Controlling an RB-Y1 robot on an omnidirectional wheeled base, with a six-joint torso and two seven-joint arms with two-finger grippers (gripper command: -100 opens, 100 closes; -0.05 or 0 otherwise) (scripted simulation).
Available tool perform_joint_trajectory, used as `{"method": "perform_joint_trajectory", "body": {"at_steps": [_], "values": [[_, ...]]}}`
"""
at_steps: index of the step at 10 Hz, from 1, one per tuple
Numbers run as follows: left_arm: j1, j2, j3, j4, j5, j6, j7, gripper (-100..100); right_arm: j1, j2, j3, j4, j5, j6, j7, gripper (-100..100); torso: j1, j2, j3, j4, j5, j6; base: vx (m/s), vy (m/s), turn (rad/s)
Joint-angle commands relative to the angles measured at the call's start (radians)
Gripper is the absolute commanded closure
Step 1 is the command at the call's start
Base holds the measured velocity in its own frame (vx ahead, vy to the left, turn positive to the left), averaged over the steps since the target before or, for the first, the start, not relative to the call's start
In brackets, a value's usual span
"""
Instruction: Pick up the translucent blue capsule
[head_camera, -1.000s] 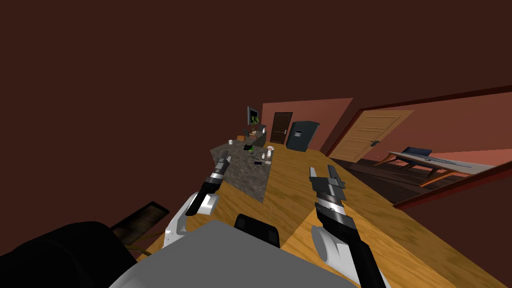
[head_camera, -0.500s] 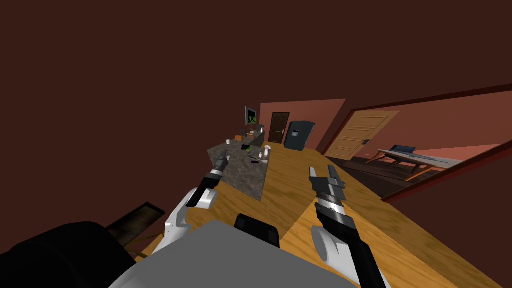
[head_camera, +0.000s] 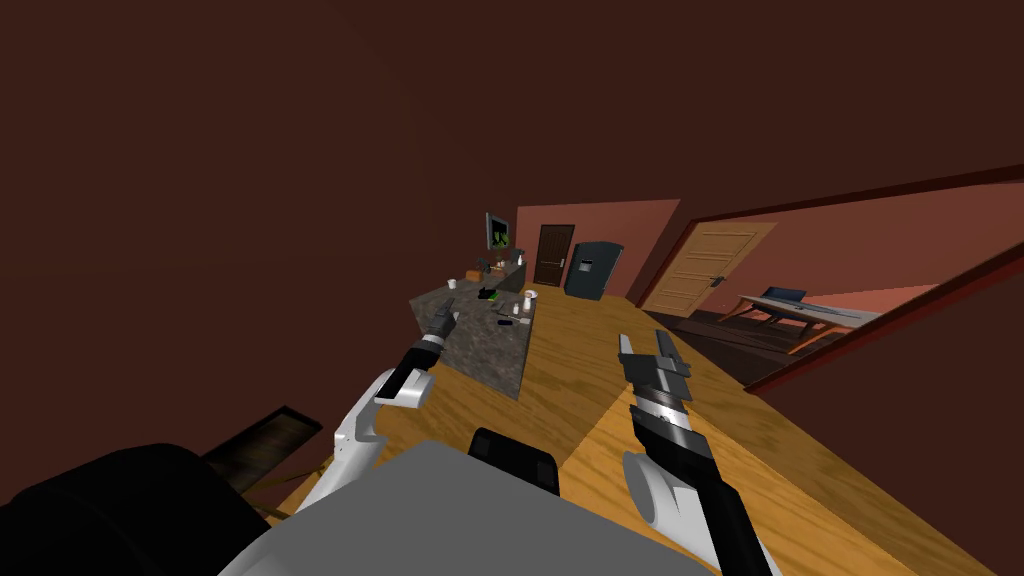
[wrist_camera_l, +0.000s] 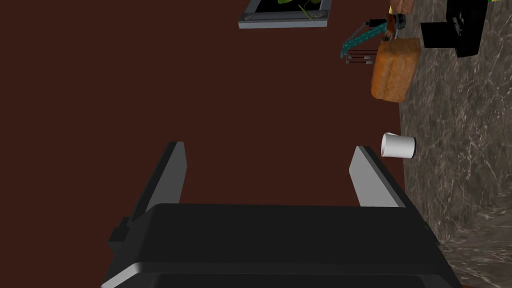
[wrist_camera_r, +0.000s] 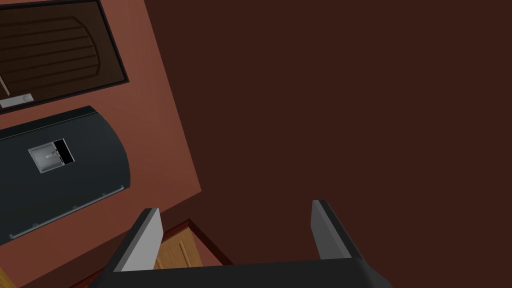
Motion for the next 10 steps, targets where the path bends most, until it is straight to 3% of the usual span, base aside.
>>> {"method": "perform_joint_trajectory", "body": {"at_steps": [1, 3, 8, 10], "values": [[-0.024, 0.006, 0.02, 0.003, 0.02, 0.05, 0.013, -100, 0.0, 0.0, 0.0, 0.0, 0.0, 0.0, 0.0, 0, 0.0, 0.0, 0.0, 0.0, 0.0, 0.0, -0.019, -0.06, -0.068], [-0.024, 0.006, 0.02, 0.003, 0.02, 0.084, 0.013, -100, 0.0, 0.0, 0.0, 0.0, 0.0, 0.0, 0.0, 0, -0.001, 0.0, 0.0, 0.0, 0.0, 0.0, -0.004, -0.042, -0.017], [-0.091, 0.022, 0.074, 0.018, 0.075, 0.239, 0.048, -100, 0.0, 0.0, 0.0, 0.0, 0.0, 0.0, 0.0, 0, 0.0, 0.0, 0.0, 0.0, 0.0, 0.0, -0.01, -0.055, -0.058], [-0.091, 0.022, 0.074, 0.018, 0.075, 0.283, 0.048, -100, 0.0, 0.0, 0.0, 0.0, 0.0, 0.0, 0.0, 0, -0.001, 0.0, 0.0, 0.0, 0.0, 0.0, -0.002, -0.043, -0.013]]}}
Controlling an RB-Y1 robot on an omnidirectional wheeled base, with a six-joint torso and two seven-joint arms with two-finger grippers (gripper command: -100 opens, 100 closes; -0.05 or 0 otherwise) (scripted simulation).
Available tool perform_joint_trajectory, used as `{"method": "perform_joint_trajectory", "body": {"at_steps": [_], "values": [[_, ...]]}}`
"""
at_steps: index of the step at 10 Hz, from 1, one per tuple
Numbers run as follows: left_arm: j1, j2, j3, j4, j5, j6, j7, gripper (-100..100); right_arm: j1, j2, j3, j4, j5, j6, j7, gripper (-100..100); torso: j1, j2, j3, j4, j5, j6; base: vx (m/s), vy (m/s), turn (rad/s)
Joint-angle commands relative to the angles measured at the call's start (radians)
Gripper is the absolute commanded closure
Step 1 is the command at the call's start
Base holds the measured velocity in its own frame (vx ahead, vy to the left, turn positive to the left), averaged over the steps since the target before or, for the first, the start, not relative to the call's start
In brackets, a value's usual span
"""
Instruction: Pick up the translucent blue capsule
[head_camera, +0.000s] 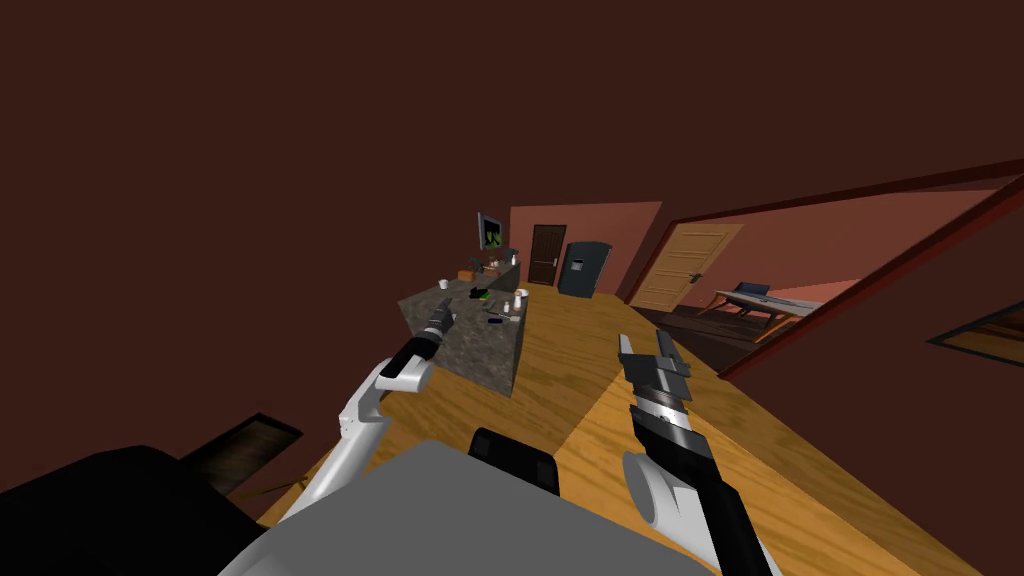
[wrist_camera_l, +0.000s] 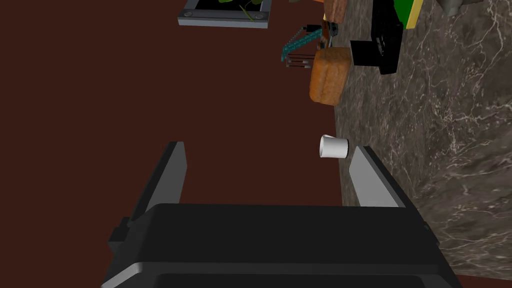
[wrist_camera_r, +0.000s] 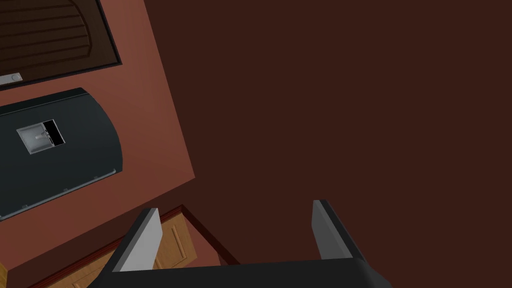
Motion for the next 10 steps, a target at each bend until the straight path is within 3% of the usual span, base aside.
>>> {"method": "perform_joint_trajectory", "body": {"at_steps": [1, 3, 6, 10], "values": [[-0.027, 0.004, 0.017, 0.01, 0.017, 0.05, 0.009, -100, 0.0, 0.0, 0.0, 0.0, 0.0, 0.0, 0.0, 0, 0.0, 0.0, 0.0, 0.0, 0.0, 0.0, 0.003, -0.038, -0.068], [-0.027, 0.004, 0.017, 0.01, 0.017, 0.082, 0.009, -100, 0.0, 0.0, 0.0, 0.0, 0.0, 0.0, 0.0, 0, -0.001, 0.0, 0.0, 0.0, 0.0, 0.0, 0.002, -0.037, -0.019], [-0.073, 0.016, 0.05, 0.027, 0.051, 0.179, 0.026, -100, 0.0, 0.0, 0.0, 0.0, 0.0, 0.0, 0.0, 0, -0.001, -0.001, 0.0, 0.0, 0.0, 0.0, 0.009, -0.054, -0.054], [-0.096, 0.023, 0.064, 0.037, 0.067, 0.282, 0.033, -100, 0.0, 0.0, 0.0, 0.0, 0.0, 0.0, 0.0, 0, 0.0, -0.002, -0.001, 0.0, 0.0, 0.0, 0.019, -0.036, -0.031]]}}
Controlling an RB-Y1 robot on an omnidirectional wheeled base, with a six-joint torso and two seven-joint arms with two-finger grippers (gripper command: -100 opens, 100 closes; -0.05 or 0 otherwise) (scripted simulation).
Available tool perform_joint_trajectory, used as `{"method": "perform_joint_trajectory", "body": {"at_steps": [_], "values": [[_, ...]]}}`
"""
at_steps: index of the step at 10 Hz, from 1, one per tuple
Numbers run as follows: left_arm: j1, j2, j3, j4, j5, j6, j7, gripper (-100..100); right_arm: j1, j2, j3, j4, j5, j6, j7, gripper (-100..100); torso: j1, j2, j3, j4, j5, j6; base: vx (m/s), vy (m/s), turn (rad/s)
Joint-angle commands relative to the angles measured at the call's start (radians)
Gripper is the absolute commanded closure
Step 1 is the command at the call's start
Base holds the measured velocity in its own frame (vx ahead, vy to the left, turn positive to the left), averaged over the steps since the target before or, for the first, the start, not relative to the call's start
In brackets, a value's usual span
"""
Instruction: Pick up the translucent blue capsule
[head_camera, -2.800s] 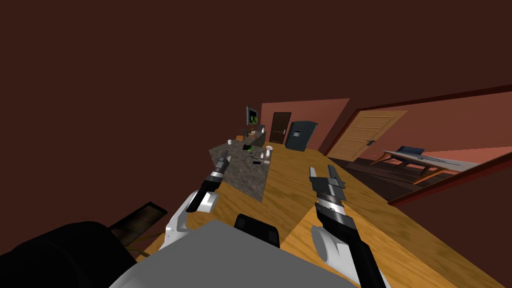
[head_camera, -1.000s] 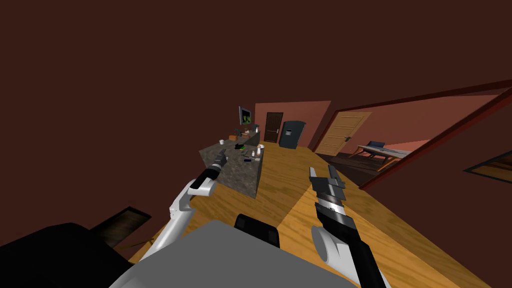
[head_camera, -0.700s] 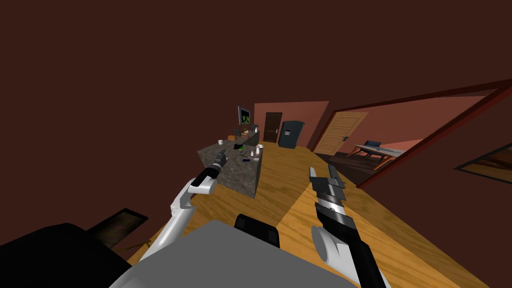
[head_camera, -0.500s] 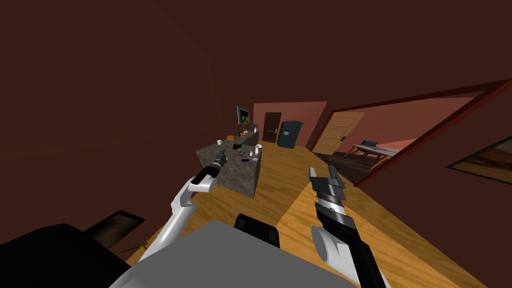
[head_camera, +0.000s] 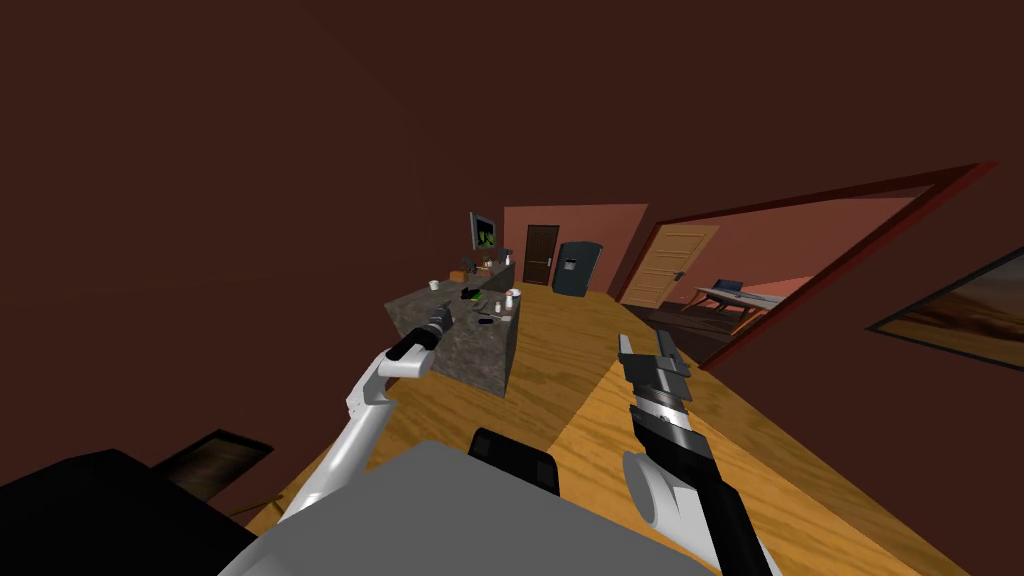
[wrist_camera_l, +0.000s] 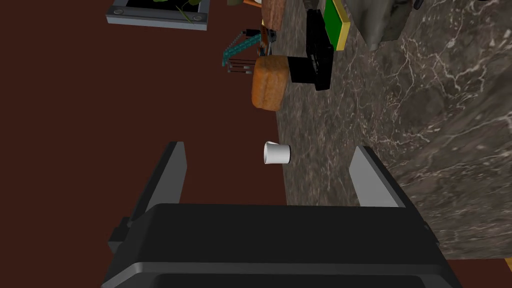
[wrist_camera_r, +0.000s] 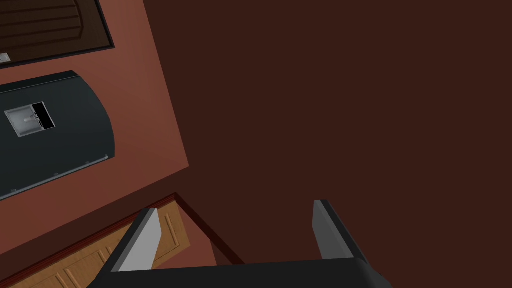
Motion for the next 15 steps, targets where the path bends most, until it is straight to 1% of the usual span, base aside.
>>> {"method": "perform_joint_trajectory", "body": {"at_steps": [1, 2, 3, 4, 5, 6, 7, 8, 9, 10, 11, 12, 13, 14, 15], "values": [[-0.003, 0.003, 0.003, 0.002, 0.004, 0.031, 0.002, -100, 0.0, 0.0, 0.0, 0.0, 0.0, 0.0, 0.0, 0, 0.0, 0.0, 0.0, 0.0, 0.0, 0.0, 0.007, -0.019, 0.007], [-0.025, 0.01, 0.017, 0.013, 0.019, 0.069, 0.007, -100, 0.0, 0.0, 0.0, 0.0, 0.0, 0.0, 0.0, 0, 0.001, 0.001, 0.0, 0.0, 0.0, 0.0, 0.018, -0.047, -0.071], [-0.025, 0.01, 0.017, 0.013, 0.019, 0.096, 0.007, -100, 0.0, 0.0, 0.0, 0.0, 0.0, 0.0, 0.0, 0, 0.0, 0.0, 0.0, 0.0, 0.0, 0.0, 0.025, -0.041, -0.027], [-0.025, 0.01, 0.017, 0.013, 0.019, 0.102, 0.007, -100, 0.0, 0.0, 0.0, 0.0, 0.0, 0.0, 0.0, 0, 0.0, 0.0, 0.0, 0.0, 0.0, 0.0, 0.011, -0.016, 0.014], [-0.046, 0.018, 0.029, 0.026, 0.033, 0.142, 0.011, -100, 0.0, 0.0, 0.0, 0.0, 0.0, 0.0, 0.0, 0, 0.001, 0.001, 0.0, 0.0, 0.0, 0.0, 0.026, -0.034, -0.041], [-0.046, 0.018, 0.029, 0.026, 0.033, 0.166, 0.011, -100, 0.0, 0.0, 0.0, 0.0, 0.0, 0.0, 0.0, 0, 0.0, 0.0, 0.0, 0.0, 0.0, 0.0, 0.029, -0.035, -0.034], [-0.067, 0.025, 0.04, 0.04, 0.046, 0.195, 0.014, -100, 0.0, 0.0, 0.0, 0.0, 0.0, 0.0, 0.0, 0, 0.0, 0.0, 0.0, 0.0, 0.0, 0.0, 0.044, -0.047, -0.054], [-0.067, 0.025, 0.04, 0.04, 0.046, 0.226, 0.014, -100, 0.0, 0.0, 0.0, 0.0, 0.0, 0.0, 0.0, 0, 0.0, -0.001, -0.001, 0.0, 0.0, 0.0, 0.041, -0.039, -0.023], [-0.067, 0.025, 0.04, 0.04, 0.046, 0.24, 0.014, -100, 0.0, 0.0, 0.0, 0.0, 0.0, 0.0, 0.0, 0, 0.0, -0.001, -0.001, 0.0, 0.0, 0.0, 0.019, -0.019, 0.004], [-0.087, 0.032, 0.049, 0.056, 0.058, 0.276, 0.015, -100, 0.0, 0.0, 0.0, 0.0, 0.0, 0.0, 0.0, 0, 0.001, 0.0, 0.0, 0.0, 0.0, 0.0, 0.046, -0.027, -0.042], [-0.087, 0.032, 0.049, 0.056, 0.058, 0.303, 0.015, -100, 0.0, 0.0, 0.0, 0.0, 0.0, 0.0, 0.0, 0, 0.001, -0.001, -0.001, 0.0, 0.0, 0.0, 0.047, -0.03, -0.03], [-0.105, 0.039, 0.057, 0.072, 0.069, 0.333, 0.015, -100, 0.0, 0.0, 0.0, 0.0, 0.0, 0.0, 0.0, 0, 0.001, -0.001, -0.001, 0.0, 0.0, 0.0, 0.052, -0.04, -0.038], [-0.105, 0.039, 0.057, 0.072, 0.069, 0.364, 0.015, -100, 0.0, 0.0, 0.0, 0.0, 0.0, 0.0, 0.0, 0, 0.0, -0.002, -0.001, 0.0, 0.0, 0.0, 0.048, -0.032, -0.016], [-0.105, 0.039, 0.057, 0.072, 0.069, 0.374, 0.015, -100, 0.0, 0.0, 0.0, 0.0, 0.0, 0.0, 0.0, 0, 0.0, -0.001, -0.001, 0.0, 0.0, 0.0, 0.022, -0.014, 0.003], [-0.124, 0.046, 0.063, 0.088, 0.079, 0.412, 0.014, -100, 0.0, 0.0, 0.0, 0.0, 0.0, 0.0, 0.0, 0, 0.001, 0.0, 0.0, 0.0, 0.0, 0.0, 0.046, -0.024, -0.034]]}}
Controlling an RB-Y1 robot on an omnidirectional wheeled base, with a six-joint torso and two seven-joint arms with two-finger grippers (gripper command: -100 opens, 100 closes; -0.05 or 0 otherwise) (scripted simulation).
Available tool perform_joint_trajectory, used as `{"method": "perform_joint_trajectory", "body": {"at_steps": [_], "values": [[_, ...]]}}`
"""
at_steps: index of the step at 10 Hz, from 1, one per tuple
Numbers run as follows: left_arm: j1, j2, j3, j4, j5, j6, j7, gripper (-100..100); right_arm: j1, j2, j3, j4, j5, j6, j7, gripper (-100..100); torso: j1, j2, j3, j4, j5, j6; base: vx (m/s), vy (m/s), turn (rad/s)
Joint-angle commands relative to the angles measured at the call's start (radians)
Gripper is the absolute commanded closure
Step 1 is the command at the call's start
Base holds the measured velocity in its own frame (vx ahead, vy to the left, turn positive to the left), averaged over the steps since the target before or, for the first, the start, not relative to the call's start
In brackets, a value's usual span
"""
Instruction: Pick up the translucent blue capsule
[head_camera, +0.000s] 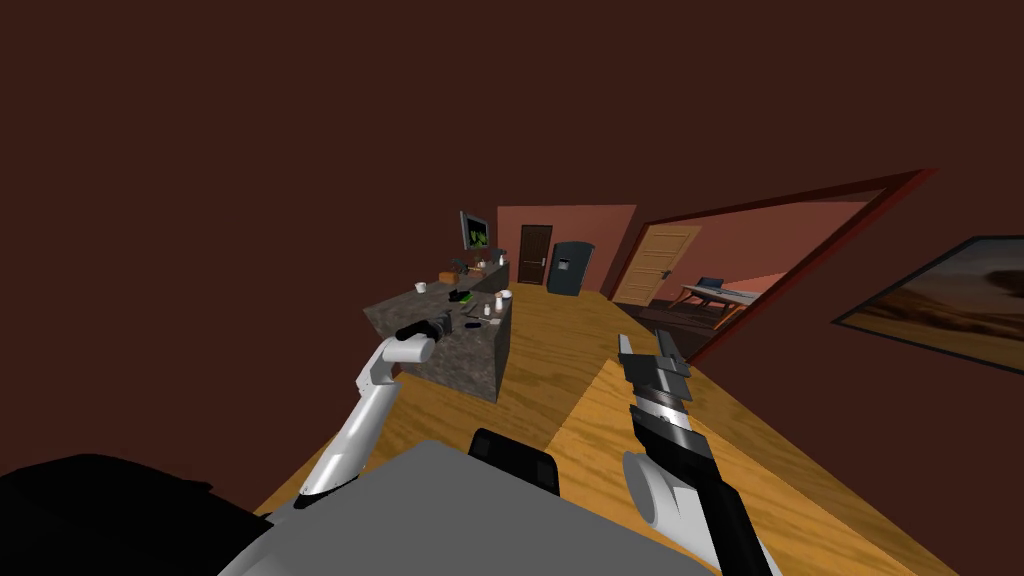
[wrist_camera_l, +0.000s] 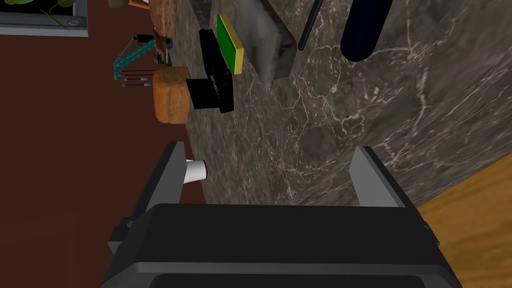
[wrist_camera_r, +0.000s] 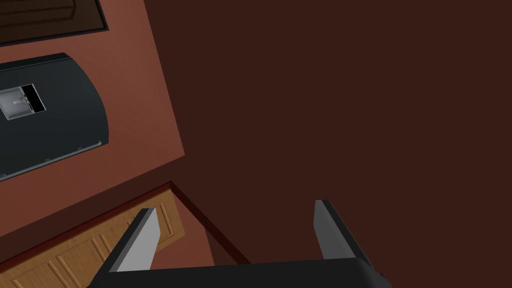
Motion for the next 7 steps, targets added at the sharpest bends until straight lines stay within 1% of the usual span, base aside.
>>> {"method": "perform_joint_trajectory", "body": {"at_steps": [1, 2, 3, 4, 5, 6, 7], "values": [[-0.008, 0.004, 0.004, 0.006, 0.006, 0.05, -0.001, -100, 0.0, 0.0, 0.0, 0.0, 0.0, 0.0, 0.0, 0, 0.0, 0.0, 0.0, 0.0, 0.0, 0.0, 0.048, -0.028, -0.019], [-0.025, 0.011, 0.009, 0.023, 0.015, 0.081, -0.003, -100, 0.0, 0.0, 0.0, 0.0, 0.0, 0.0, 0.0, 0, 0.0, 0.0, 0.0, 0.0, 0.0, 0.0, 0.072, -0.03, -0.022], [-0.025, 0.011, 0.009, 0.023, 0.015, 0.109, -0.003, -100, 0.0, 0.0, 0.0, 0.0, 0.0, 0.0, 0.0, 0, 0.0, -0.002, -0.001, 0.0, 0.0, 0.0, 0.064, -0.019, -0.015], [-0.041, 0.018, 0.014, 0.041, 0.022, 0.139, -0.007, -100, 0.0, 0.0, 0.0, 0.0, 0.0, 0.0, 0.0, 0, 0.0, -0.001, -0.001, 0.0, 0.0, 0.0, 0.063, -0.028, -0.024], [-0.041, 0.018, 0.014, 0.041, 0.022, 0.171, -0.007, -100, 0.0, 0.0, 0.0, 0.0, 0.0, 0.0, 0.0, 0, 0.0, -0.001, -0.001, 0.0, 0.0, 0.0, 0.057, -0.022, -0.011], [-0.057, 0.025, 0.017, 0.058, 0.028, 0.199, -0.012, -100, 0.0, 0.0, 0.0, 0.0, 0.0, 0.0, 0.0, 0, 0.0, -0.001, -0.001, 0.0, 0.0, 0.0, 0.083, -0.021, -0.013], [-0.057, 0.025, 0.017, 0.058, 0.028, 0.23, -0.012, -100, 0.0, 0.0, 0.0, 0.0, 0.0, 0.0, 0.0, 0, 0.0, -0.002, -0.001, -0.001, 0.0, 0.0, 0.07, -0.019, -0.012]]}}
